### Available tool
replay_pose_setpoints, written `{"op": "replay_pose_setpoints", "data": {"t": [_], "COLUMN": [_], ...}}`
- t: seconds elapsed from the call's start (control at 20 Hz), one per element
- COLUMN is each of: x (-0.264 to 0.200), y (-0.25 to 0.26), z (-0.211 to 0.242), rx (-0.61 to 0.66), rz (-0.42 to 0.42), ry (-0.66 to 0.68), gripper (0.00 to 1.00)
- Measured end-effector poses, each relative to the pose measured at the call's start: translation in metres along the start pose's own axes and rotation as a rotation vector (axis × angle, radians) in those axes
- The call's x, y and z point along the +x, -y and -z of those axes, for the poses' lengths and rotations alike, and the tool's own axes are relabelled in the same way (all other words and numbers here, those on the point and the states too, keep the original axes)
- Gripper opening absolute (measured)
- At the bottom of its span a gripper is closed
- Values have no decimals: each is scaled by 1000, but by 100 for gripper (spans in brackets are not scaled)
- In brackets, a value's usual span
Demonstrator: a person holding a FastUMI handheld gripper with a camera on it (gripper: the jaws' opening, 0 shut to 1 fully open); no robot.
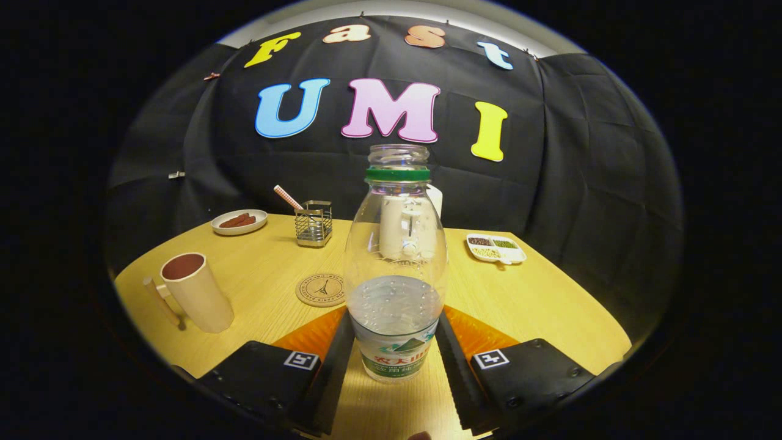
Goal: Take the bottle from table, then pour the juice into the cup, finally place the bottle on the coaster
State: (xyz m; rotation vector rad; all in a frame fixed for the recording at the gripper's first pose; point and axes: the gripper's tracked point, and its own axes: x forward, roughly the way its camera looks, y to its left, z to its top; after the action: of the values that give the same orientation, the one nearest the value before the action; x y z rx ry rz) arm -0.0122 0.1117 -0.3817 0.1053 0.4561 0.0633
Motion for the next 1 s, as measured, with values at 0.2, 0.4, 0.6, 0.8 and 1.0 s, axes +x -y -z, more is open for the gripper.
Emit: {"op": "replay_pose_setpoints", "data": {"t": [0.2, 0.4, 0.6, 0.8, 1.0], "x": [-6, -13, -16, -15, -16], "y": [3, 0, -7, -27, -51], "z": [-28, -61, -86, -93, -98], "rx": [-134, -275, -476, -659, -763], "rz": [27, 37, 64, 64, 33], "ry": [0, 10, 28, 22, 11], "gripper": [77, 76, 76, 76, 76]}}
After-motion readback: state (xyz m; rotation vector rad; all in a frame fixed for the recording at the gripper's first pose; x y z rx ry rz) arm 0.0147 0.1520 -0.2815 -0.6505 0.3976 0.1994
